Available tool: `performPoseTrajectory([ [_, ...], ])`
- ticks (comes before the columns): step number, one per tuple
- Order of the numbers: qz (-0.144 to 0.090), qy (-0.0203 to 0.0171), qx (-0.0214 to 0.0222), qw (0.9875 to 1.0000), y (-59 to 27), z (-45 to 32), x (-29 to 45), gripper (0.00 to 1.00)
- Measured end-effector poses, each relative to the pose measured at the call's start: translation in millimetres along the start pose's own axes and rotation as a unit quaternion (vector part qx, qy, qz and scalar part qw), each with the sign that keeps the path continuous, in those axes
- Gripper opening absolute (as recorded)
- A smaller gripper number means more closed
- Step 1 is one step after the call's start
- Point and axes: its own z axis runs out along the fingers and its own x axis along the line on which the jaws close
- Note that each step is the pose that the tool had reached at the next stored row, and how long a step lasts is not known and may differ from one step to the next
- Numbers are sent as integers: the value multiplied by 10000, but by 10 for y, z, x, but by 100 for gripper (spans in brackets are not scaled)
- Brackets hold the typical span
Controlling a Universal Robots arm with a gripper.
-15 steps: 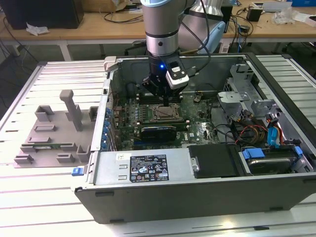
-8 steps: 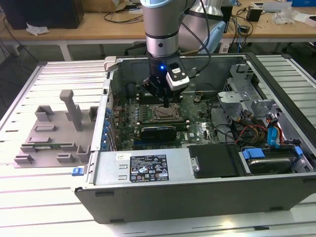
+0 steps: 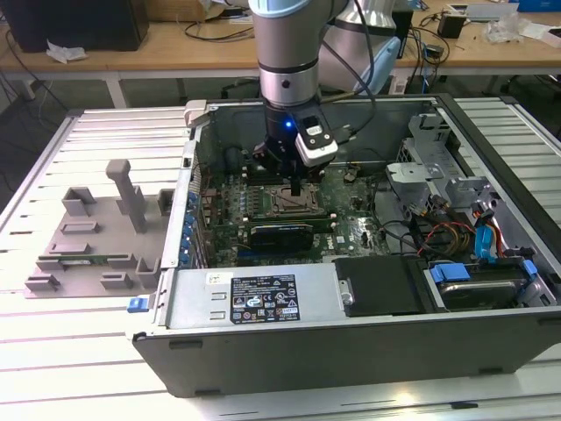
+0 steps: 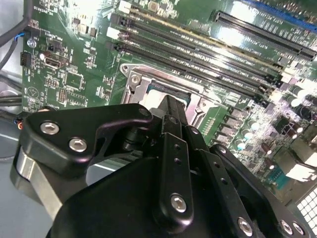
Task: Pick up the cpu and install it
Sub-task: 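Install the second cpu locking lever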
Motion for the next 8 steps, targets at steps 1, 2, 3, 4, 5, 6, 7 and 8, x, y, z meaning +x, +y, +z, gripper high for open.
performPoseTrajectory([
  [1,0,0,0,10000,-18,0,-3,11],
  [2,0,0,-1,10000,-29,1,-5,11],
  [3,0,0,0,10000,-39,1,-7,11],
  [4,0,0,-1,10000,-58,1,-10,11],
  [5,-1,0,0,10000,-83,1,-15,11],
  [6,0,0,-1,10000,-112,2,-19,11],
  [7,-1,0,-1,10000,-149,2,-22,11],
  [8,-3,0,-1,10000,-164,2,-21,11],
])
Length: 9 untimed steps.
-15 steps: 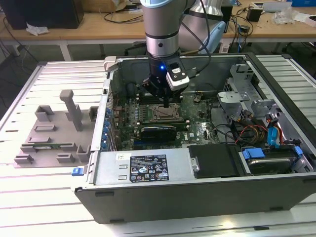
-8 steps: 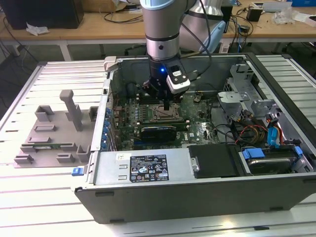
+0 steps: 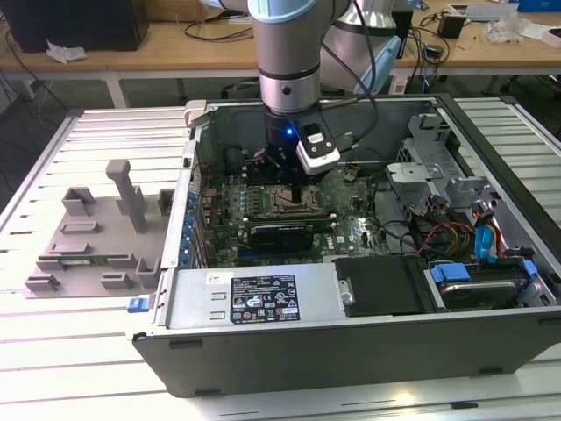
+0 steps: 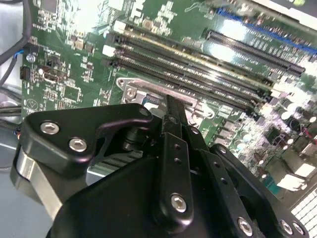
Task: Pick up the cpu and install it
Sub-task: 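Install the second cpu locking lever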
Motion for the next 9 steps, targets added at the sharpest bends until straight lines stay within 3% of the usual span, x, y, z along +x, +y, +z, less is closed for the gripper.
performPoseTrajectory([
  [4,-68,0,-11,10000,-73,-1,50,11],
  [9,-341,0,-36,9994,-90,4,72,11],
])
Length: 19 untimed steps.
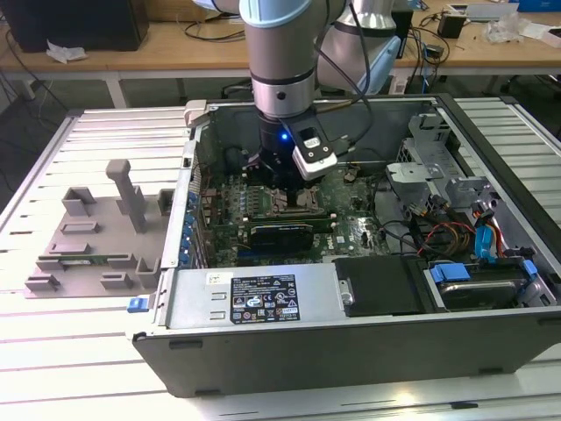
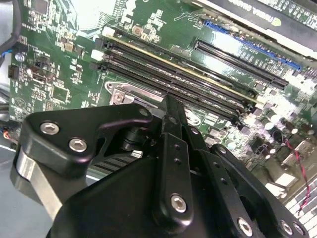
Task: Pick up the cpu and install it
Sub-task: 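Install the second cpu locking lever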
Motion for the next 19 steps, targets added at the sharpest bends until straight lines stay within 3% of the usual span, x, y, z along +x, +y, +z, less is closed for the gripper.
performPoseTrajectory([
  [2,-127,1,-9,9999,-1,-1,2,11],
  [6,-148,3,-14,9999,-1,0,3,11],
  [8,-173,124,-76,9997,-3,2,2,11],
  [9,-184,167,-91,9996,-3,3,2,11],
  [10,-191,186,-92,9996,-3,3,3,11],
  [13,-234,194,-94,9995,-4,3,2,11],
  [14,-445,195,-109,9988,-4,8,3,11],
  [16,-647,196,-121,9976,-4,16,4,11],
  [19,-780,197,-140,9967,-46,40,11,11],
])
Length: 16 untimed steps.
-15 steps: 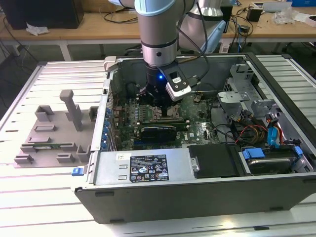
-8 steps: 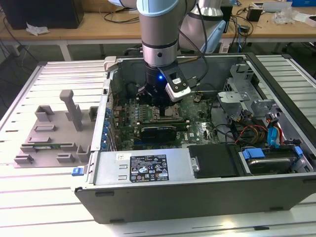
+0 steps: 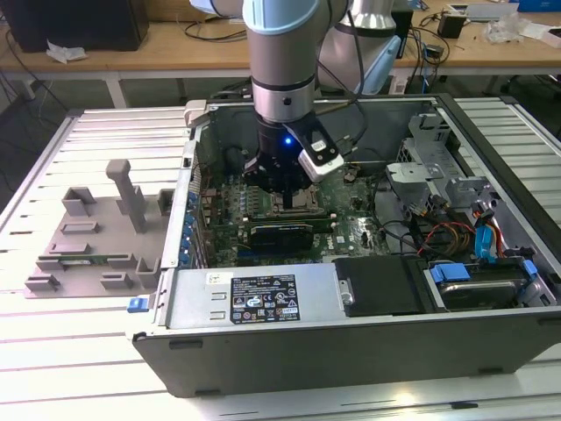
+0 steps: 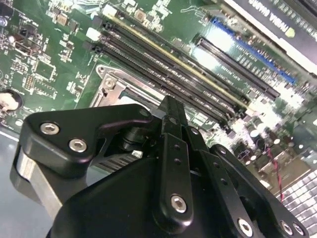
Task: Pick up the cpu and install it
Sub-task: 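Install the second cpu locking lever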
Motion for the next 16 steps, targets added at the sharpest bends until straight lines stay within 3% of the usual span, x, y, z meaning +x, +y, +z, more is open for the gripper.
performPoseTrajectory([
  [6,-22,-5,-8,10000,-24,33,9,11],
  [10,-97,-80,-8,9999,-24,82,42,11],
  [16,-143,-95,-8,9999,-19,122,137,11],
])
